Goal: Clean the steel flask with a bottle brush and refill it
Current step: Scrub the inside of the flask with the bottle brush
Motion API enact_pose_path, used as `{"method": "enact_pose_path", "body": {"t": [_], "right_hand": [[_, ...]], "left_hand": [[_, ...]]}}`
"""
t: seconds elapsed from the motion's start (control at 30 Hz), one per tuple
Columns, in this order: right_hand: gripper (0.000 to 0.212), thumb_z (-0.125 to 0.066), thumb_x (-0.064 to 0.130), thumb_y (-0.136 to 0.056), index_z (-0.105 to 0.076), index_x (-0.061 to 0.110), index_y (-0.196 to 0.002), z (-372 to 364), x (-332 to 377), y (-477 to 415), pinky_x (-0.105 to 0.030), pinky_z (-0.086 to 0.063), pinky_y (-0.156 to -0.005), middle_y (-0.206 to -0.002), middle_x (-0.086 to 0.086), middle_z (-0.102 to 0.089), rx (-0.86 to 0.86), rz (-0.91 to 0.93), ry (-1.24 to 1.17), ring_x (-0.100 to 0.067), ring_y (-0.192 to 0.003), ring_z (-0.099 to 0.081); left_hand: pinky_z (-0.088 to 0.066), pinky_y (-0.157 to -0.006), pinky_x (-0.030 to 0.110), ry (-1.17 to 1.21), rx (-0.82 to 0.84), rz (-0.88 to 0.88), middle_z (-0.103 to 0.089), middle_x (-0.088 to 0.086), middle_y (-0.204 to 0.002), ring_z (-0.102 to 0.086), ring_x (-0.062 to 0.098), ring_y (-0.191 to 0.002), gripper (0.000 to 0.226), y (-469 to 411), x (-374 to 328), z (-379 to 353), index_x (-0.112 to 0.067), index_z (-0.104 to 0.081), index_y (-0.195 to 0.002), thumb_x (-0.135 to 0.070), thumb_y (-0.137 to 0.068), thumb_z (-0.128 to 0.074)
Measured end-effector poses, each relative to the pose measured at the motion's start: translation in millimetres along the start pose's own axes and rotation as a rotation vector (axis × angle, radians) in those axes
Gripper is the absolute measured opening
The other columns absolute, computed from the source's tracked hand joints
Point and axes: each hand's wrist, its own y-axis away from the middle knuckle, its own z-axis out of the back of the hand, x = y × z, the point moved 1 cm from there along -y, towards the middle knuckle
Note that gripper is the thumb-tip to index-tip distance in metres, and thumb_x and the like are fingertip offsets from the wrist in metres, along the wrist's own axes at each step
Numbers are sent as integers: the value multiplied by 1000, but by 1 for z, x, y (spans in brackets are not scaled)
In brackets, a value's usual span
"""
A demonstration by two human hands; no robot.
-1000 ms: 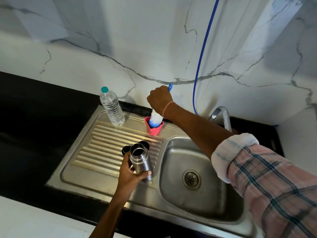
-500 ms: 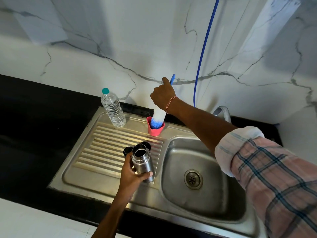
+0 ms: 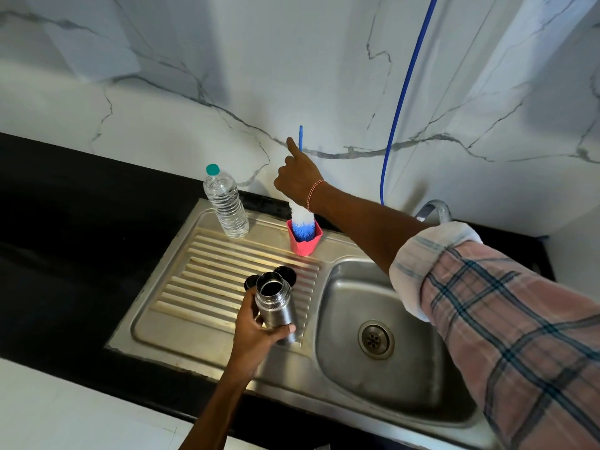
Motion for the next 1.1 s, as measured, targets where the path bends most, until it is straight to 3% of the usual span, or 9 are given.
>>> {"method": "enact_pose_path", "body": {"t": [0.17, 0.3, 0.4, 0.5, 0.57, 0.73, 0.9, 1.1], "right_hand": [[22, -67, 2, -93, -72, 20, -105, -14, -3, 3, -62, -7, -124, -100, 1, -73, -109, 40, -62, -29, -112, -63], [26, -67, -8, -85, -74, 16, -95, -23, 0, 15, -60, -14, -124, -90, -5, -72, -351, 67, -139, -31, -99, -66], [20, -68, 3, -87, -76, 13, -102, -28, 8, 33, -55, -19, -125, -89, -9, -71, -489, 42, -442, -32, -94, -67], [20, -62, 17, -98, -74, 18, -113, -35, 25, 74, -43, -39, -111, -102, -5, -72, -436, -51, -939, -28, -98, -65], [23, -63, 22, -100, -73, 21, -120, -44, 42, 111, -35, -49, -99, -114, 0, -73, -360, -100, -1317, -16, -102, -65], [36, -72, 31, -93, -66, 23, -128, -79, 106, 174, -26, -54, -93, -117, 5, -72, -192, -126, -1901, -7, -107, -68], [47, -72, 29, -95, -59, 24, -140, -99, 140, 211, -18, -54, -90, -126, 13, -67, -203, -301, -2090, -4, -111, -67], [40, -65, 29, -99, -59, 26, -138, -120, 150, 249, -4, -45, -87, -123, 11, -68, -136, -459, -2095, 12, -107, -63]], "left_hand": [[-57, -85, 24, -14, 22, 12, -67, -3, -130, -64, 19, -118, 100, -2, 1, -1, -25, -54, -137, 9, -53, -95], [-57, -91, 33, -33, 28, -2, -67, -7, -128, -63, 21, -120, 100, -5, -1, -5, -36, -55, -134, -2, -49, -96], [-55, -98, 45, -32, 25, -16, -67, -7, -130, -62, 21, -122, 100, -7, -5, -8, -43, -56, -130, -13, -45, -98], [-53, -102, 54, -25, 14, -22, -67, -5, -130, -62, 22, -123, 100, -8, -6, -10, -41, -56, -131, -18, -43, -99], [-53, -102, 56, -31, 22, -25, -68, -5, -127, -63, 23, -121, 96, -10, -9, -12, -42, -57, -128, -15, -45, -98], [-57, -97, 54, -29, 58, -5, -71, -4, -120, -69, 24, -111, 92, -12, -13, -21, -30, -58, -126, -20, -45, -100], [-59, -79, 25, 20, 76, 14, -75, -1, -117, -73, 18, -107, 81, -9, -21, -42, -21, -59, -130, 4, -62, -94], [-59, -83, 28, 0, 164, 27, -76, -1, -115, -72, 13, -106, 75, -6, -24, -63, -23, -62, -129, -28, -62, -96]]}}
